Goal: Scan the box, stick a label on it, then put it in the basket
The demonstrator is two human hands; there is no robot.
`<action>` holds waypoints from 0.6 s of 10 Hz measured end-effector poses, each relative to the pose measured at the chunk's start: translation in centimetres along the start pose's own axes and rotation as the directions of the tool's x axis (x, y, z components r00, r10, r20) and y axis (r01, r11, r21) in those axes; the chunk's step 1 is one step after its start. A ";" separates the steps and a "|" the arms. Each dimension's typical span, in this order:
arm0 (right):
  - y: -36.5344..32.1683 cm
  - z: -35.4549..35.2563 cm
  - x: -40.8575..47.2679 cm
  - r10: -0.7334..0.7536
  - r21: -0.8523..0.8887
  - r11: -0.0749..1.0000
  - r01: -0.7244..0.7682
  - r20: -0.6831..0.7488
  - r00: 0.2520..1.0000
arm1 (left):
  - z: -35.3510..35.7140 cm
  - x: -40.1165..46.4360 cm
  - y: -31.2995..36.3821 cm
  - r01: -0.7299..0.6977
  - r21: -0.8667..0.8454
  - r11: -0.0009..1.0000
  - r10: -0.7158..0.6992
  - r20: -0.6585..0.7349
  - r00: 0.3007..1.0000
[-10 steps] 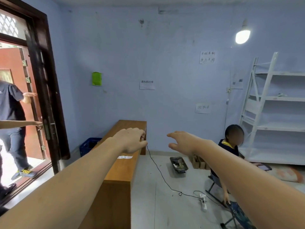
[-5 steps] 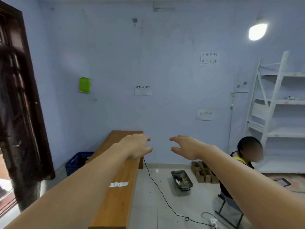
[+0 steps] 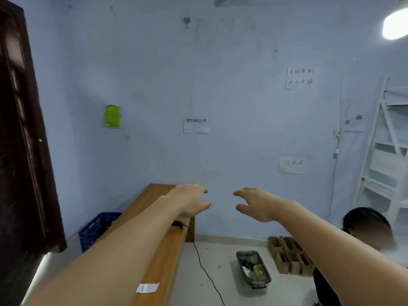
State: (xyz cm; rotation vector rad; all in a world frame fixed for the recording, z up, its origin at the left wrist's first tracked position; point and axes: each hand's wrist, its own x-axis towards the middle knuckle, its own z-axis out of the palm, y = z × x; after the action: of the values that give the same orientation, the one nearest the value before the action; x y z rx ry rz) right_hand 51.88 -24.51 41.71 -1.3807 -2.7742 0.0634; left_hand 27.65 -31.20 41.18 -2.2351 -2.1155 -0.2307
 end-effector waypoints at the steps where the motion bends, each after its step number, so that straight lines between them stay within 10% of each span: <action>1: 1.9 0.0 3.6 -0.011 0.015 1.000 0.011 -0.018 1.000 | 0.5 3.7 -0.4 0.013 -0.003 1.000 -0.013 0.005 1.000; 6: 16.1 2.1 26.2 -0.006 0.024 1.000 0.006 -0.009 1.000 | 4.7 29.6 -4.4 0.016 0.022 1.000 -0.017 0.054 0.998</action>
State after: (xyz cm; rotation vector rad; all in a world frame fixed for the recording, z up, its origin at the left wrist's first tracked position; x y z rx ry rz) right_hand 48.79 6.00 39.28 -1.3641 -2.7604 0.0898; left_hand 25.09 -1.06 40.59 -2.2385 -2.1529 -0.1488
